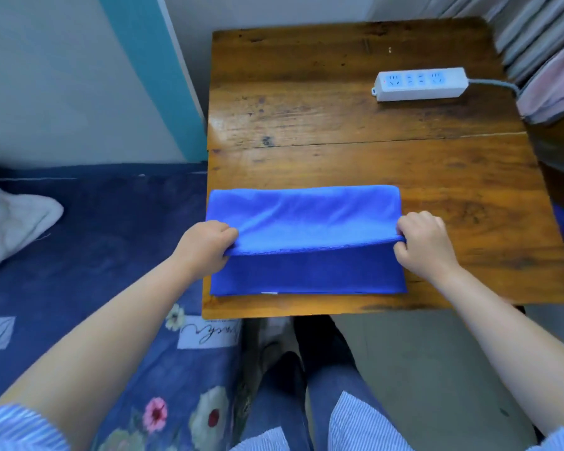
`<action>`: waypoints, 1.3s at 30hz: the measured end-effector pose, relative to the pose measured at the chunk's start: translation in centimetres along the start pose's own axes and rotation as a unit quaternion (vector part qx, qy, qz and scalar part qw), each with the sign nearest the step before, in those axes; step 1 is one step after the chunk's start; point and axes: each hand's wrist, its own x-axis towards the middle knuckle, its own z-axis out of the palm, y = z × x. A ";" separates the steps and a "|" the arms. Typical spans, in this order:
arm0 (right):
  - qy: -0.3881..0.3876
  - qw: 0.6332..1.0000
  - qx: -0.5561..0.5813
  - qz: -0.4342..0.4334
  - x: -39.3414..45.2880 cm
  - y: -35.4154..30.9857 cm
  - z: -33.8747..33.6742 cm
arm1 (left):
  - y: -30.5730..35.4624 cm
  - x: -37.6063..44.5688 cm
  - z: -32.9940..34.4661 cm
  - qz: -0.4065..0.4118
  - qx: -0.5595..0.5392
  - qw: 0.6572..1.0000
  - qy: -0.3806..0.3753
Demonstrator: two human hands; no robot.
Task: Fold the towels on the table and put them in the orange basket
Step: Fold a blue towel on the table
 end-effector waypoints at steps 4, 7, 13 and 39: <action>0.009 1.000 -0.011 -0.026 -3.3 -0.8 0.3 | 1.5 -2.3 1.8 0.016 0.033 0.999 -0.029; 0.020 0.999 -0.012 -0.033 -4.6 -0.8 0.7 | 1.8 -2.9 3.5 0.035 0.070 0.997 -0.009; 0.028 0.997 -0.020 -0.062 -6.1 -0.7 1.4 | 2.1 -3.1 5.2 0.041 0.104 0.994 -0.007; 0.009 1.000 0.004 0.021 -1.4 -6.1 5.0 | 4.8 2.7 5.9 -0.179 -0.055 0.981 0.059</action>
